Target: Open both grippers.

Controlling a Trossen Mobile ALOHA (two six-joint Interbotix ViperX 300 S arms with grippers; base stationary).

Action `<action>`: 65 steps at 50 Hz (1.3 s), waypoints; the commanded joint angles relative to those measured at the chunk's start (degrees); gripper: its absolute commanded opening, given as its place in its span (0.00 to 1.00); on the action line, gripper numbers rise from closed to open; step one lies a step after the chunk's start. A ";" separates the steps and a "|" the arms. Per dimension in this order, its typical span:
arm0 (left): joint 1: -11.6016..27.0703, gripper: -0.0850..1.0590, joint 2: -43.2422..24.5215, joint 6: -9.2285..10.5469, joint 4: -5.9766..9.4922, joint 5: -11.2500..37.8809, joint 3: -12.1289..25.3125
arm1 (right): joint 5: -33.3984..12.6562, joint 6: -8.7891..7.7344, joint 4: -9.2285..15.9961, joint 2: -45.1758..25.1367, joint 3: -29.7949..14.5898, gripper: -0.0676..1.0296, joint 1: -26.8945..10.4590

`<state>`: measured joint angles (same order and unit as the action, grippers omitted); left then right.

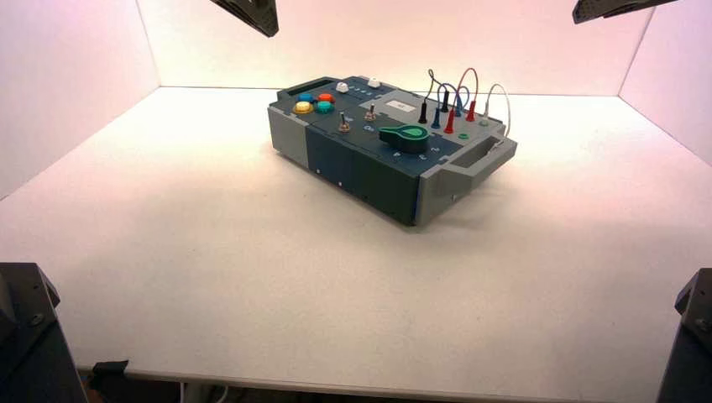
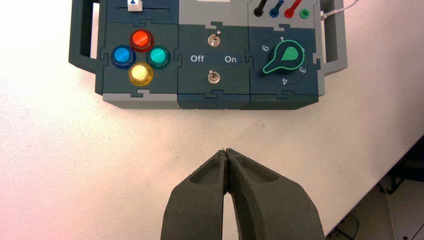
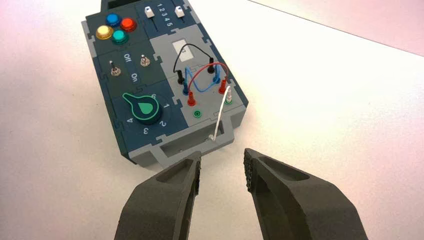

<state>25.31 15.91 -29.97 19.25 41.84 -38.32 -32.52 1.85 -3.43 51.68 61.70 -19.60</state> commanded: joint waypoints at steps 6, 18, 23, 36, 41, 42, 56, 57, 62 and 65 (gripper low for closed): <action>0.35 0.05 0.53 -0.09 -0.09 -0.18 0.62 | 0.53 0.18 0.18 -0.26 -1.14 0.49 -0.18; 0.35 0.05 0.62 -0.09 -0.09 -0.18 0.62 | 0.79 0.18 0.26 -0.26 -1.05 0.49 0.00; 0.35 0.05 0.44 -0.09 -0.09 -0.18 0.62 | 0.97 0.18 0.26 -0.26 -0.88 0.49 -0.18; -1.58 0.88 -0.53 0.70 -1.49 -1.67 -0.44 | 1.41 -0.09 -1.41 -1.41 -1.05 0.96 0.35; -2.64 0.96 -0.79 0.79 -1.58 -1.76 -0.53 | 1.41 -0.35 -1.49 -2.81 -1.05 0.97 0.35; -2.64 0.96 -0.70 0.79 -1.58 -1.76 -0.53 | 1.32 -0.35 -1.41 -3.16 -1.14 0.97 0.35; -3.08 0.96 -0.53 1.05 -1.67 -2.29 -0.35 | 1.05 -0.09 -1.23 -3.43 -1.23 0.97 0.35; -3.16 0.96 -0.53 1.05 -1.67 -2.29 -0.26 | 1.05 -0.09 -1.23 -3.43 -1.23 0.97 0.35; -3.34 0.96 -0.44 1.05 -1.85 -2.46 -0.26 | 1.32 -0.09 -1.14 -3.43 -1.05 0.97 0.35; -3.43 0.96 -0.53 1.05 -2.02 -2.64 -0.44 | 1.41 -0.09 -1.05 -3.43 -1.05 0.97 0.35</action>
<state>22.24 14.59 -29.00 17.40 39.81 -39.55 -31.73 1.58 -4.75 48.34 61.70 -19.34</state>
